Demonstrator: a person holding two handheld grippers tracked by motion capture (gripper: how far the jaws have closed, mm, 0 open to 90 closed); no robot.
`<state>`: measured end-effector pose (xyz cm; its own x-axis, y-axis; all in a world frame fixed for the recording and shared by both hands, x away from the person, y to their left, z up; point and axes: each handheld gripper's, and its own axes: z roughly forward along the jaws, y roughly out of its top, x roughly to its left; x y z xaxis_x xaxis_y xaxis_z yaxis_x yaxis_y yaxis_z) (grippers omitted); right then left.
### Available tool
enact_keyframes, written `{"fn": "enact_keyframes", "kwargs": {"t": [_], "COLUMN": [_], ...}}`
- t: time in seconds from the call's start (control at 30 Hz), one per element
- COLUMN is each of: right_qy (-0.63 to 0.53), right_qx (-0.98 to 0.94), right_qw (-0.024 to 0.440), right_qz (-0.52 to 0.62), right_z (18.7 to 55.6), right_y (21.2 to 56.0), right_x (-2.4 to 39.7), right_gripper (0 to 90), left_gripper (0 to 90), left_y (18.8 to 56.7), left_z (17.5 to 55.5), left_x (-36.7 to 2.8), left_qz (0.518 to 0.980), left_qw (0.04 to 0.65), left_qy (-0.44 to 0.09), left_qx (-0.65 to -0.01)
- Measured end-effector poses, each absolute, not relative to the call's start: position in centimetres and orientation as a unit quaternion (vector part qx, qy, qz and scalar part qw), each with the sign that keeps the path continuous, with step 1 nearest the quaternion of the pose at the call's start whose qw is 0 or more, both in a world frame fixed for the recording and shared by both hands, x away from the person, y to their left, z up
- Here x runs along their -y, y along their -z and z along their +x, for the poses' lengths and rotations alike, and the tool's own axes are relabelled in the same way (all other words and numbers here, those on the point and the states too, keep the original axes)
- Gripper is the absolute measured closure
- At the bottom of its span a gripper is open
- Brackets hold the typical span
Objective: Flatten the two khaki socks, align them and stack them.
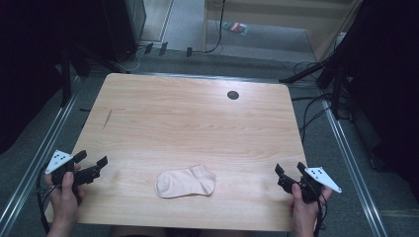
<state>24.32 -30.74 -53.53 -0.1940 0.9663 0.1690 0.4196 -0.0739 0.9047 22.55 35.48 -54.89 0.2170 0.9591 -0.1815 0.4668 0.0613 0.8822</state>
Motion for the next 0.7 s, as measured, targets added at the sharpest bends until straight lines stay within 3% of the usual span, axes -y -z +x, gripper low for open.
{"fn": "enact_keyframes", "kwargs": {"t": [0.7], "right_qy": [-0.452], "right_qx": [-0.604], "right_qw": [0.305], "right_qz": [0.582], "right_z": [24.38], "right_y": [54.46], "right_x": [29.97], "right_gripper": [14.4], "left_gripper": [14.3], "left_y": [55.10], "left_z": [22.93], "left_x": [-34.84], "left_qz": [0.644], "left_qw": [0.436], "left_qy": [-0.267], "left_qx": [-0.569]}}
